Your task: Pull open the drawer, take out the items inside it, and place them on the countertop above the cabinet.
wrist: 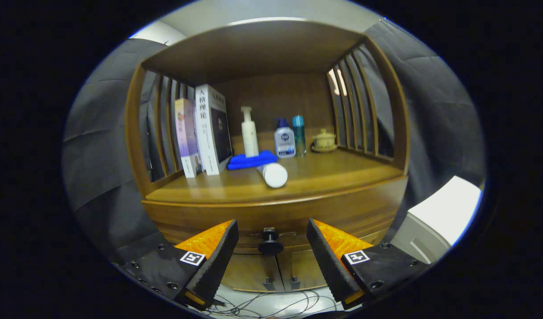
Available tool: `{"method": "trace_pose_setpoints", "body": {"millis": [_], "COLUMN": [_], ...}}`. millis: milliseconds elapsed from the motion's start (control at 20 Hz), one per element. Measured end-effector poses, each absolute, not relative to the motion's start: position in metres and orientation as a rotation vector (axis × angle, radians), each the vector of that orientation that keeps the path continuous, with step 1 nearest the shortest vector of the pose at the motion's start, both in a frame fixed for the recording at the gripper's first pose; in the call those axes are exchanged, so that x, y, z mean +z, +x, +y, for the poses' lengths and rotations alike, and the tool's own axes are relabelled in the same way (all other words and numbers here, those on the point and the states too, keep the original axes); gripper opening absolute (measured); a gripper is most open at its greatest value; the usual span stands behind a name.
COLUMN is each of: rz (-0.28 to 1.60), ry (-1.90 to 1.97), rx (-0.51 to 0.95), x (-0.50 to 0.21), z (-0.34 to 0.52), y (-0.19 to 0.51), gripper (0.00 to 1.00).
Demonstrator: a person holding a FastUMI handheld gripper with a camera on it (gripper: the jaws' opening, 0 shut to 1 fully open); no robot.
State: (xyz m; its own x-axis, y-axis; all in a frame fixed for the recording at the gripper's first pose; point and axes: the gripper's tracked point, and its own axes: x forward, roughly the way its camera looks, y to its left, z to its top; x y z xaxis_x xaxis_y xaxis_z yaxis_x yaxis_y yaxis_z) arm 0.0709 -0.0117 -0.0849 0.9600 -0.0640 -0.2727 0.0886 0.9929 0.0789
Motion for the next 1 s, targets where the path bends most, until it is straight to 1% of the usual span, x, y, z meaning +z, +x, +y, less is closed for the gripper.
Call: {"method": "trace_pose_setpoints", "body": {"millis": [150, 300, 500, 800, 1000], "rz": [0.19, 0.131, 0.025, -0.052, -0.067], "ry": [0.103, 0.205, 0.219, 0.171, 0.111], "rx": [-0.079, -0.082, -0.078, -0.069, -0.068], "x": [-0.031, 0.015, 0.066, 0.098, 0.095], "z": [-0.026, -0.041, -0.058, -0.064, -0.064], "y": [0.039, 0.003, -0.026, -0.055, -0.059], "gripper": [0.98, 0.98, 0.98, 0.97, 0.97]}}
